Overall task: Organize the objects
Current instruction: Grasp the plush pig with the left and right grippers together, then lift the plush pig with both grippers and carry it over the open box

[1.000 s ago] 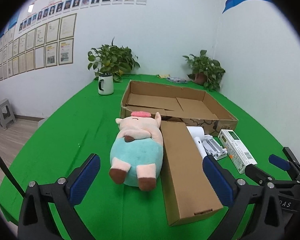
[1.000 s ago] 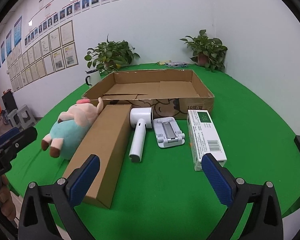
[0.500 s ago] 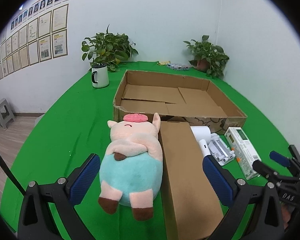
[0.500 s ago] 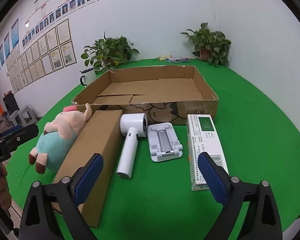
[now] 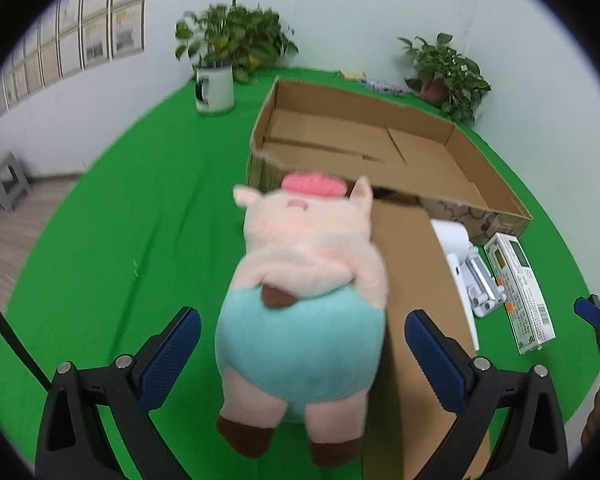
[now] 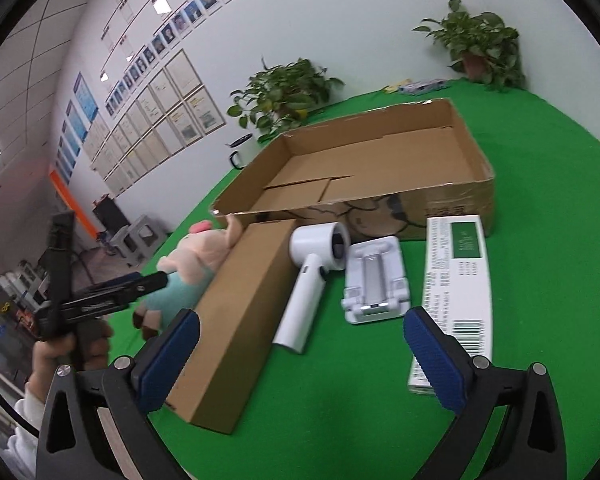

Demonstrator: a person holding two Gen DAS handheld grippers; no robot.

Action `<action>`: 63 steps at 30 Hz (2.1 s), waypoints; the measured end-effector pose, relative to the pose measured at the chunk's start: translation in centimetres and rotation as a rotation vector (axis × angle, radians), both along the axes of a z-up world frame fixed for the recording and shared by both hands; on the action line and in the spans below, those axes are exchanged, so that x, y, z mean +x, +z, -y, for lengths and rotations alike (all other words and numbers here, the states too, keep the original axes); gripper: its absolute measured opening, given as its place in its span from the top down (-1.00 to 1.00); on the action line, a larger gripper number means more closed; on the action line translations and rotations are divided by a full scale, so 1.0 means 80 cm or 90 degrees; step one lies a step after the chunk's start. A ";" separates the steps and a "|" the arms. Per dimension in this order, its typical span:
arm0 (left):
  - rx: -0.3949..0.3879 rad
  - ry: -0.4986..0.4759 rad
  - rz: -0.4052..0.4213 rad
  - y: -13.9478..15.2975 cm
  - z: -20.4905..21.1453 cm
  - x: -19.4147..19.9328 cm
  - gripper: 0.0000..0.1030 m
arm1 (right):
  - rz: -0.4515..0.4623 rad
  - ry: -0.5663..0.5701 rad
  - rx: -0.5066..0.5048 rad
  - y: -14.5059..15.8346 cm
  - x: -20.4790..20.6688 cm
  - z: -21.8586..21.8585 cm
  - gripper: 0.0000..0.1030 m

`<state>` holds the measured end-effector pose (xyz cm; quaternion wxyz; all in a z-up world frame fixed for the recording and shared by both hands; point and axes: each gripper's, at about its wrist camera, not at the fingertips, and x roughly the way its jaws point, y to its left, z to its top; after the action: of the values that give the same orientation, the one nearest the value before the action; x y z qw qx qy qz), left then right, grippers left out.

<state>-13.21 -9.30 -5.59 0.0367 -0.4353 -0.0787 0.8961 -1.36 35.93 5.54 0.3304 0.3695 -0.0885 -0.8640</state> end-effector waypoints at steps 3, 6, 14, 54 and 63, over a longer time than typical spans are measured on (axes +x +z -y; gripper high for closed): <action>0.069 -0.028 0.024 -0.022 0.016 -0.002 -0.67 | 0.013 0.024 -0.002 0.002 0.010 0.034 -0.99; 0.099 -0.037 0.015 -0.025 0.026 0.005 -0.47 | 0.033 0.041 -0.026 0.004 0.015 0.075 -0.99; 0.119 -0.048 0.025 -0.016 0.055 0.042 -0.22 | 0.087 0.123 -0.072 0.021 0.014 0.196 -0.99; 0.005 -0.094 -0.267 0.148 -0.009 0.063 -0.14 | -0.028 0.136 0.049 0.143 0.125 0.388 -0.55; 0.013 -0.141 -0.319 0.231 -0.025 -0.073 -0.14 | -0.098 0.076 0.018 0.298 -0.029 0.332 -0.53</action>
<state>-19.03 -7.29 12.85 0.1572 -0.2056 -0.0279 0.9655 -3.71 9.38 29.38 0.3820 0.3114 -0.0288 -0.8696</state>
